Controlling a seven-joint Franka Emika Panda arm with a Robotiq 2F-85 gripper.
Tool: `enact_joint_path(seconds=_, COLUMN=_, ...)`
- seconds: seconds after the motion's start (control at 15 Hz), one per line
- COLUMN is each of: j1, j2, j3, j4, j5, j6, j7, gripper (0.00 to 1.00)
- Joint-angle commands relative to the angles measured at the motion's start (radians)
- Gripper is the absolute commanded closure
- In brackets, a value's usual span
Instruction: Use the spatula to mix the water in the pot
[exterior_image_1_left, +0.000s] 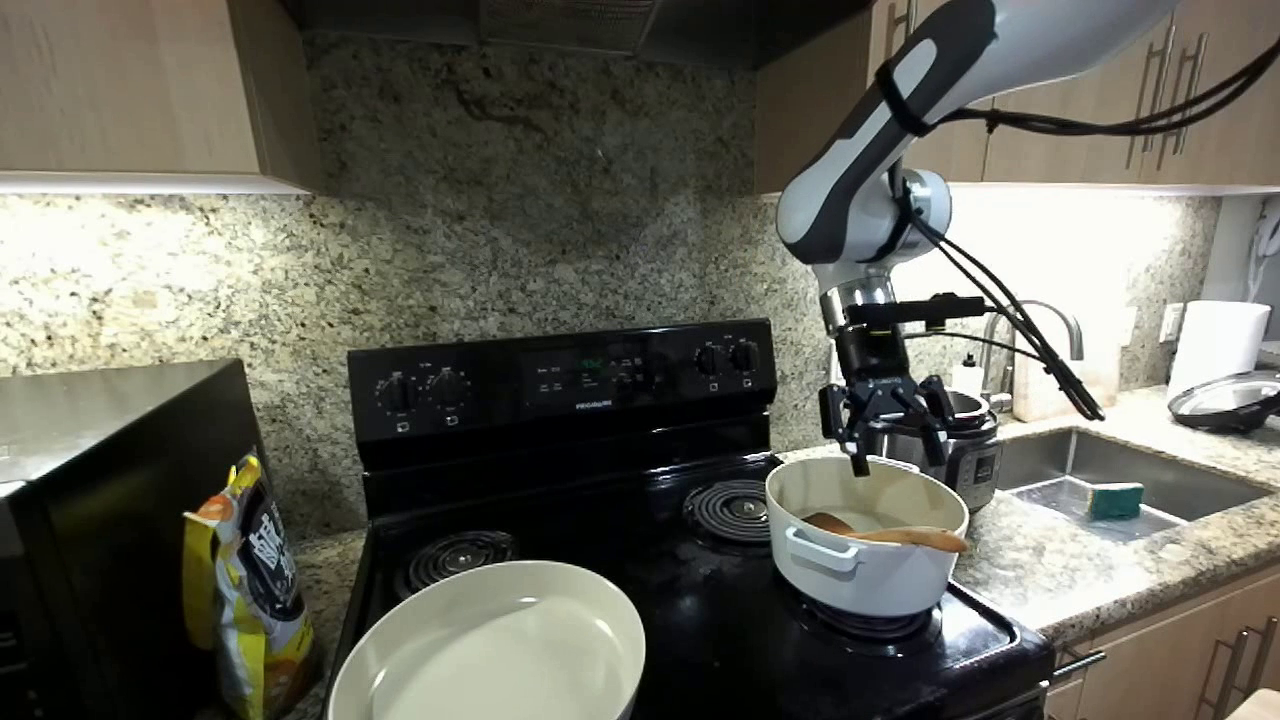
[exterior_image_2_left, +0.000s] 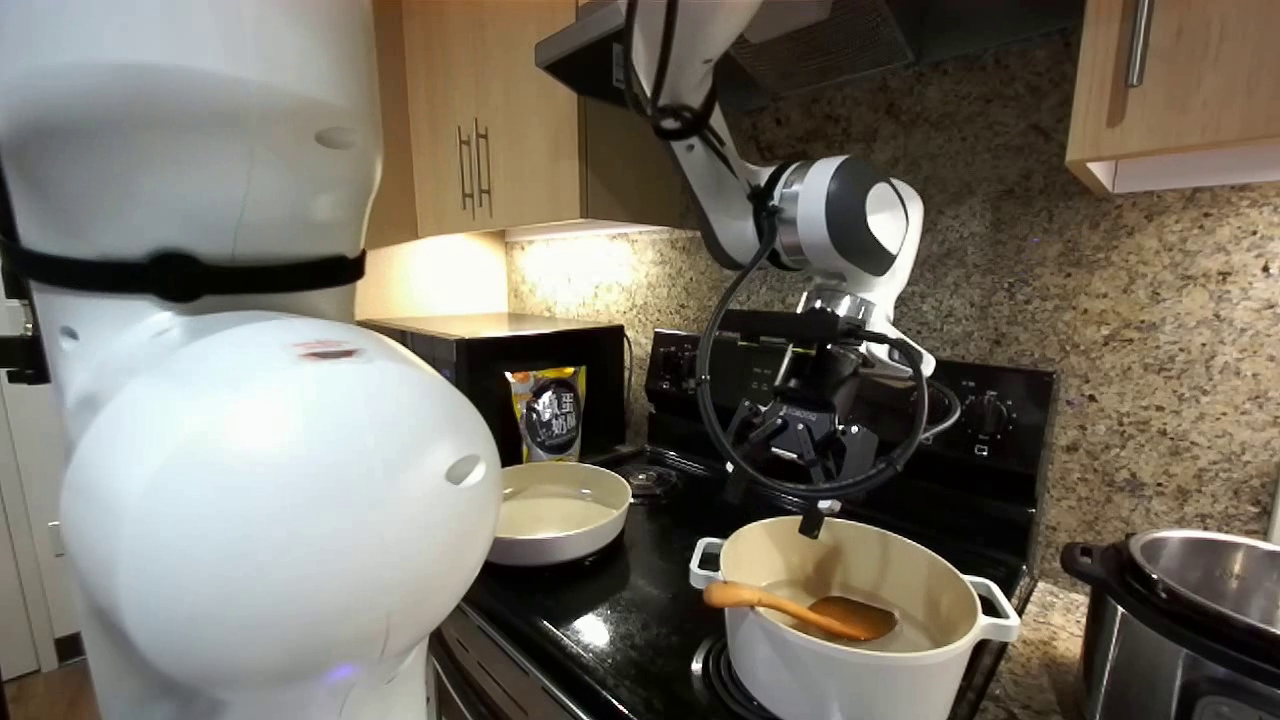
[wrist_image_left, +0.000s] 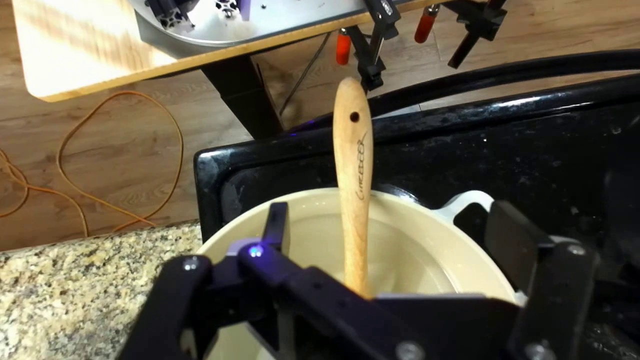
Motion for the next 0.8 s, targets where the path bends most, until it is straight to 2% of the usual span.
enact_joint_path(seconds=0.0, j1=-0.014, j2=-0.211, j3=-0.003, j4=-0.172, j5=0.007, j6=0.126, j7=-0.051, gripper=0.00)
enact_joint_path(seconds=0.2, j1=-0.010, j2=-0.277, j3=0.010, j4=-0.204, j5=-0.041, j6=0.115, j7=-0.053, gripper=0.00)
enact_joint_path(seconds=0.27, j1=-0.011, j2=-0.211, j3=0.007, j4=-0.147, j5=-0.013, j6=0.096, j7=-0.023, gripper=0.00)
enact_joint_path(seconds=0.73, j1=-0.011, j2=-0.216, j3=0.008, j4=-0.152, j5=-0.014, j6=0.095, j7=-0.023, gripper=0.00)
